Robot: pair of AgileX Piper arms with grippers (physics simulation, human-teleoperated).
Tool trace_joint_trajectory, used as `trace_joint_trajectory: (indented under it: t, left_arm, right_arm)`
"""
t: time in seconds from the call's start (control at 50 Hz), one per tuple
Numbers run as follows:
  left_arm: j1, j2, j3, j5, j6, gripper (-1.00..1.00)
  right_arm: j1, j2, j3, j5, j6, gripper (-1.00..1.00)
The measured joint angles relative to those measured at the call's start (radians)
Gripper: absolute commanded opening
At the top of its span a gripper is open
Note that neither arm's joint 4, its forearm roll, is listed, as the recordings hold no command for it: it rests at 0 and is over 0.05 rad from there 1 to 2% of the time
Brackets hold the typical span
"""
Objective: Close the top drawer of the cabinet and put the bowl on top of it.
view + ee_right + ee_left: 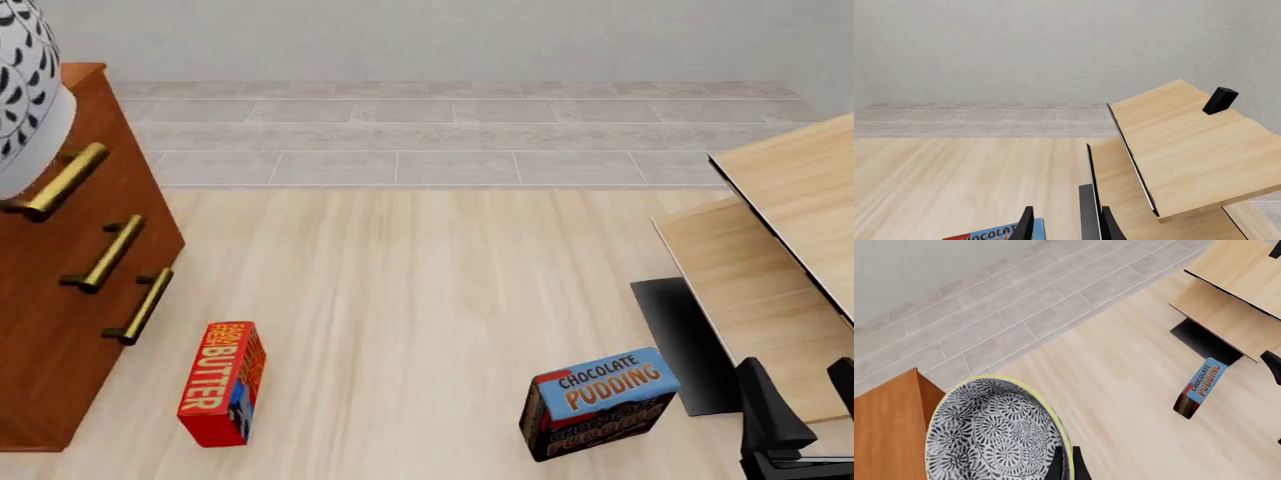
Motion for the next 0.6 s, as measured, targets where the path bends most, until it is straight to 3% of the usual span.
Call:
trace_joint_trajectory:
  t: [0.6]
  left_arm:
    - [0.155, -0.037, 0.025, 0.006, 0.099, -1.0]
  right_arm:
    - [0.0, 0.0, 0.0, 0.0, 0.0, 1.0]
